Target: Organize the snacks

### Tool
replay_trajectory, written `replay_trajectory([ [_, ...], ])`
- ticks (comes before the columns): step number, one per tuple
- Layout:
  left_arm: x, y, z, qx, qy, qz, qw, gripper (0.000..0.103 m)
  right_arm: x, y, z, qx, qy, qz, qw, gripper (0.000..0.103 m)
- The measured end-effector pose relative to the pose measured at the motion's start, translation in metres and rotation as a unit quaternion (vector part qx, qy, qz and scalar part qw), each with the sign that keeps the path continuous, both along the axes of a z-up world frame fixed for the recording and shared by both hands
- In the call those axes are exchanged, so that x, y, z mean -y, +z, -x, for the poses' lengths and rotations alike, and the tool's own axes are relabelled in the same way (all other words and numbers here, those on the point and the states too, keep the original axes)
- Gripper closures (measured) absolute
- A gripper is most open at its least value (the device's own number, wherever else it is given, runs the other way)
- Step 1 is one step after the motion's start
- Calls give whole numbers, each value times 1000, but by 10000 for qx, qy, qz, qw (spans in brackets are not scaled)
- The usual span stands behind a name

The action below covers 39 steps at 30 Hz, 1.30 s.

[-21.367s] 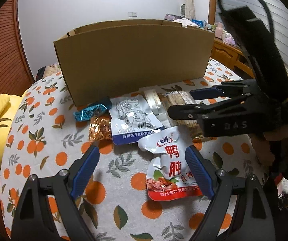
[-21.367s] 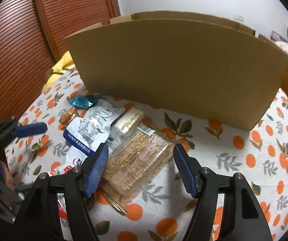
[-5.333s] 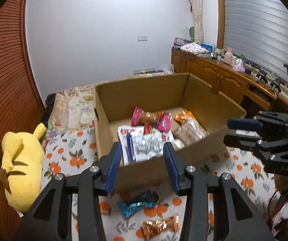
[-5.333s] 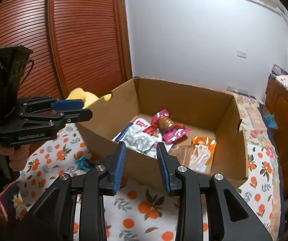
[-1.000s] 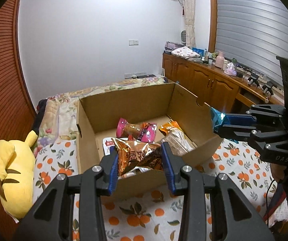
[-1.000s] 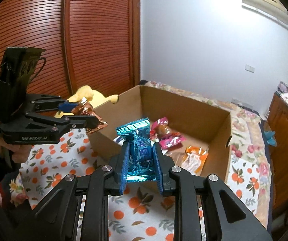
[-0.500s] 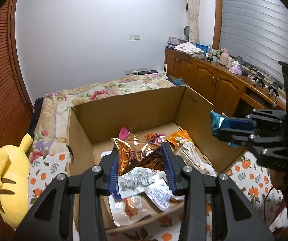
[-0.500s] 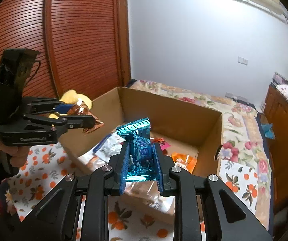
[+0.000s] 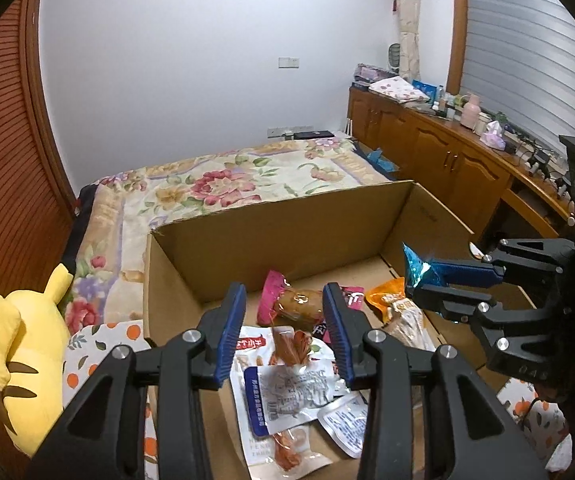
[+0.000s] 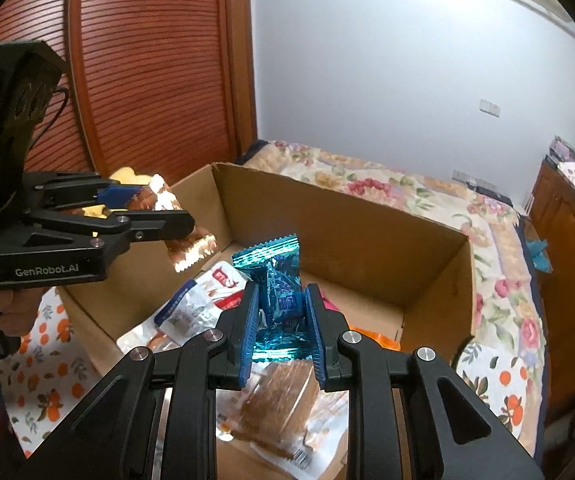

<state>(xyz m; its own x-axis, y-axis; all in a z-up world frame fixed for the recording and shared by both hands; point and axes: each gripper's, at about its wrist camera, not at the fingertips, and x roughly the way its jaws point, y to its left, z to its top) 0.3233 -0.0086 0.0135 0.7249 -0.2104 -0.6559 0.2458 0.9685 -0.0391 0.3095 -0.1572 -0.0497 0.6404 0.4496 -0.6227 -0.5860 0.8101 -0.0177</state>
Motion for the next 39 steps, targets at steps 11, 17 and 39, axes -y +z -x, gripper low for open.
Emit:
replay_trajectory([
  [11, -8, -5, -7, -55, 157, 56, 9998, 50, -12, -6, -15, -153, -145, 259, 9994, 80],
  [17, -9, -4, -4, -11, 182, 41, 9998, 44, -11, -4, -16, -154, -274, 224, 9993, 67],
  [39, -2, 4, 26, 368, 294, -200, 9987, 3, 3, 9, 14, 520, -861, -9, 9949, 13],
])
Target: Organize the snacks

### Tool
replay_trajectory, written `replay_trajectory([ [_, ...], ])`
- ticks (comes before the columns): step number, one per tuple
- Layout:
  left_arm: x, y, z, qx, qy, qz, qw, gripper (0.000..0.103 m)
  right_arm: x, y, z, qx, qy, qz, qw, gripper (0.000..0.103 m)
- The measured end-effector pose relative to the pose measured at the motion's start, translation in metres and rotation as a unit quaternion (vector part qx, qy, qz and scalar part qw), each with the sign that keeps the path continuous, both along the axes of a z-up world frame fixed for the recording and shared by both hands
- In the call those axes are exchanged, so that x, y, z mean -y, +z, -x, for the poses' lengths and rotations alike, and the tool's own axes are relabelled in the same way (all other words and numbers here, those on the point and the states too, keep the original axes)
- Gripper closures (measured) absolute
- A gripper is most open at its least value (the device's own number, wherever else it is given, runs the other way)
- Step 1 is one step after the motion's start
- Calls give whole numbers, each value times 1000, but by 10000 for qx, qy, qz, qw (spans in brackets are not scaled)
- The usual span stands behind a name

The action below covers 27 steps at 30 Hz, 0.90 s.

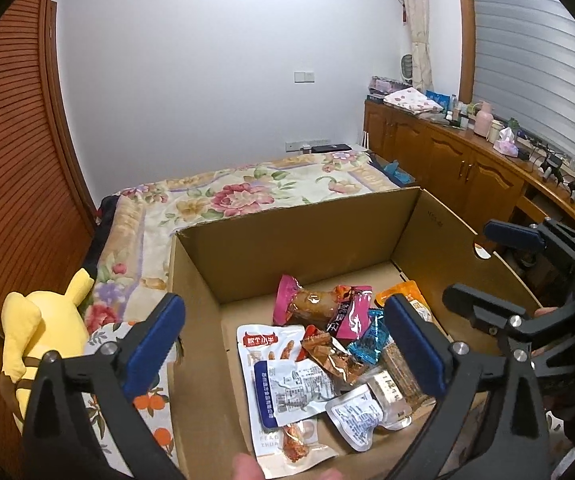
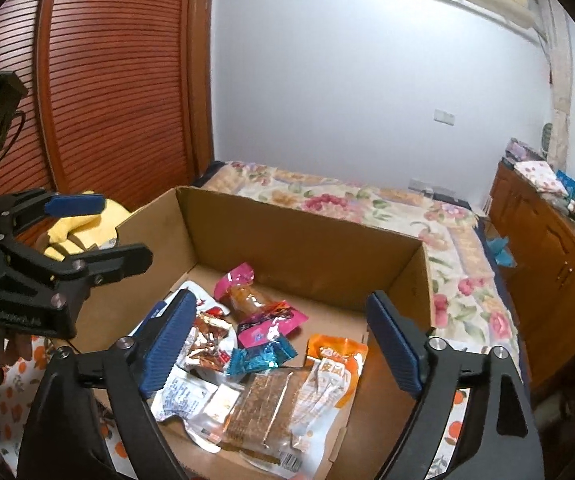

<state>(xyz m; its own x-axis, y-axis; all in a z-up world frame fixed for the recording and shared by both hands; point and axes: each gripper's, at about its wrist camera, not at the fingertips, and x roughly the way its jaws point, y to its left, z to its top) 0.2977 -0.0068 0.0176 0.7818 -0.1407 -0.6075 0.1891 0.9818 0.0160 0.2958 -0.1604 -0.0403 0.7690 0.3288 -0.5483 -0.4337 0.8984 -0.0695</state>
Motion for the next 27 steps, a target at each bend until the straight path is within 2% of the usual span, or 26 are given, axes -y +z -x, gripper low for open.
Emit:
replay_trajectory([
  [13, 9, 18, 39, 367, 37, -3, 9993, 2, 13, 15, 24, 200, -235, -182, 9994, 10],
  [22, 13, 35, 78, 681, 99, 66, 9976, 2, 23, 32, 54, 501, -484, -308, 9971, 9],
  [27, 15, 39, 105, 914, 261, -23, 9955, 2, 28, 39, 76, 630, -551, -399, 9957, 9],
])
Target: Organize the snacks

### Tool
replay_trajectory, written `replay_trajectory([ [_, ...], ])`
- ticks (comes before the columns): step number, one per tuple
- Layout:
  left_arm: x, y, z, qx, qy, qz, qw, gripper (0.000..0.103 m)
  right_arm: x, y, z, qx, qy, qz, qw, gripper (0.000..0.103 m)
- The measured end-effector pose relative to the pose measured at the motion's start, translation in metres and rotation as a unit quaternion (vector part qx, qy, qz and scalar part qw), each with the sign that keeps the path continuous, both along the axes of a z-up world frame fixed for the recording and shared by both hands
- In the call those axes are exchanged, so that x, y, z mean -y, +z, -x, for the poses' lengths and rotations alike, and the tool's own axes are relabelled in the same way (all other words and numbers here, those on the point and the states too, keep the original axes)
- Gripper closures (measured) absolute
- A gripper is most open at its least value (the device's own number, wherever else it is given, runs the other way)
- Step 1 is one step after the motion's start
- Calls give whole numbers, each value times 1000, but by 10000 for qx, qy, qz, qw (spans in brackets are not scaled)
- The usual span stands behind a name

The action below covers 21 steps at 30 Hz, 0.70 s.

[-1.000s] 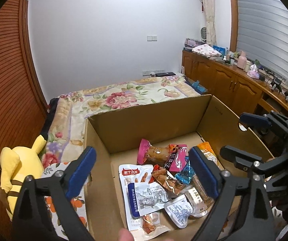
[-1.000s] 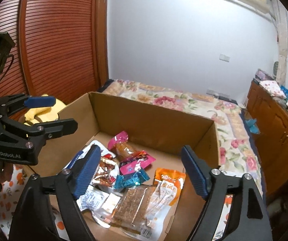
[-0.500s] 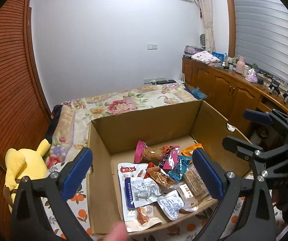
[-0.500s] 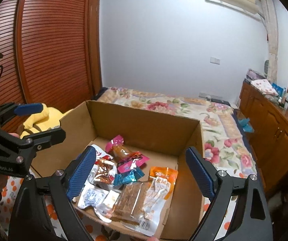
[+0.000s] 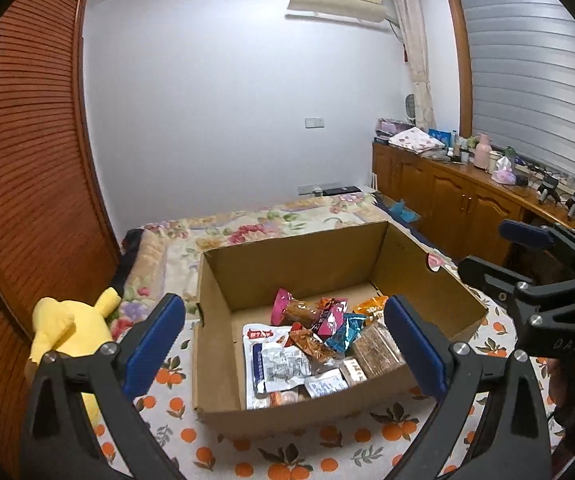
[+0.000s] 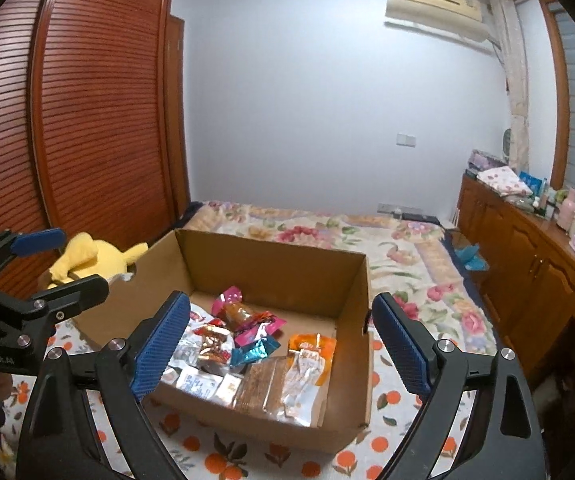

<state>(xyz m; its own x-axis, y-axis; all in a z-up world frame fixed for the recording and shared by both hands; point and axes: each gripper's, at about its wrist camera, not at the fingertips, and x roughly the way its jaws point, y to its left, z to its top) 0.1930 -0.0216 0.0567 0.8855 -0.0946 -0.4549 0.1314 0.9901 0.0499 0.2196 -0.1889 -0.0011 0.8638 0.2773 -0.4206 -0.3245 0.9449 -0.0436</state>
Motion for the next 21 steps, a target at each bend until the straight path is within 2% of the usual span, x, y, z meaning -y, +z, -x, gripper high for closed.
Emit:
replay_trajectory([
  [21, -14, -19, 91, 70, 429, 191, 9989, 2, 23, -4, 99, 453, -387, -241, 9979, 9],
])
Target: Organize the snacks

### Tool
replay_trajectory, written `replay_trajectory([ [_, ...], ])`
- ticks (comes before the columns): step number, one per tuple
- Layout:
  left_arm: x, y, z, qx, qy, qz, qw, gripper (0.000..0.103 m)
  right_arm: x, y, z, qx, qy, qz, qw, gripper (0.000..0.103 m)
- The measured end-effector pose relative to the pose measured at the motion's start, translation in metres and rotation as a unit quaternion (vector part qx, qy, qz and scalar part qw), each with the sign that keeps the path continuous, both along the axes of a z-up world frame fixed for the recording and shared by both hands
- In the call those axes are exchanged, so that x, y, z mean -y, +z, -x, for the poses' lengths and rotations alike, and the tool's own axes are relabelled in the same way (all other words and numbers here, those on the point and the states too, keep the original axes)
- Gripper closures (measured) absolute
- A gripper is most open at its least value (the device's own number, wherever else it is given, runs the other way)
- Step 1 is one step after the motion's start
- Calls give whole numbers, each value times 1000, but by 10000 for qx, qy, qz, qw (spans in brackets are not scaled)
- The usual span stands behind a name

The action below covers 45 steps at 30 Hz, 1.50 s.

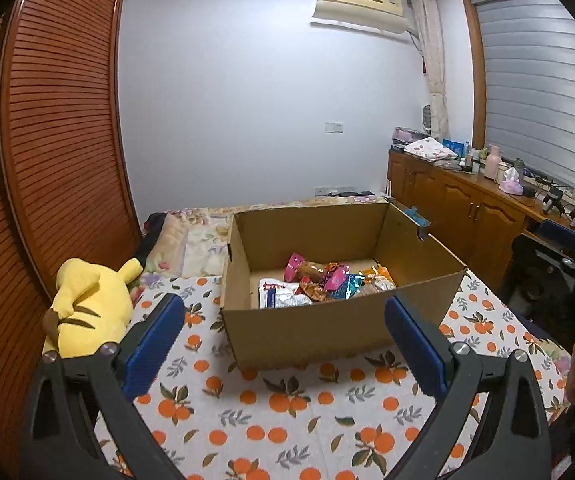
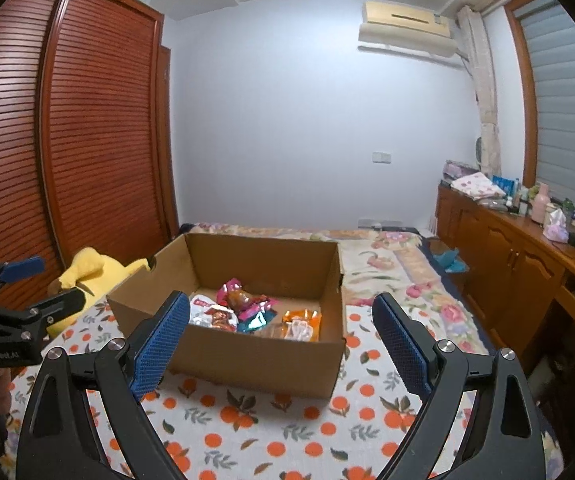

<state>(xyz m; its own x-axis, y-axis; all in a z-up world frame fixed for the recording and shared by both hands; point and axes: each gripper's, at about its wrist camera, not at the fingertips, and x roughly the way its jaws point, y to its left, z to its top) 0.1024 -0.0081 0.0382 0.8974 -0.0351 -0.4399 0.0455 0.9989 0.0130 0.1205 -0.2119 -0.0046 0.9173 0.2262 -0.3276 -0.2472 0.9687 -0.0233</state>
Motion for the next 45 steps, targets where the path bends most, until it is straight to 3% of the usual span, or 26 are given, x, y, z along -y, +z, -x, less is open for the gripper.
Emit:
replay_trajectory([
  [21, 5, -8, 49, 2, 77, -53, 10000, 2, 9, -11, 48, 48, -101, -135, 9998, 9],
  [45, 4, -23, 48, -81, 36, 20, 10000, 2, 18, -28, 49, -101, -258, -126, 9995, 9],
])
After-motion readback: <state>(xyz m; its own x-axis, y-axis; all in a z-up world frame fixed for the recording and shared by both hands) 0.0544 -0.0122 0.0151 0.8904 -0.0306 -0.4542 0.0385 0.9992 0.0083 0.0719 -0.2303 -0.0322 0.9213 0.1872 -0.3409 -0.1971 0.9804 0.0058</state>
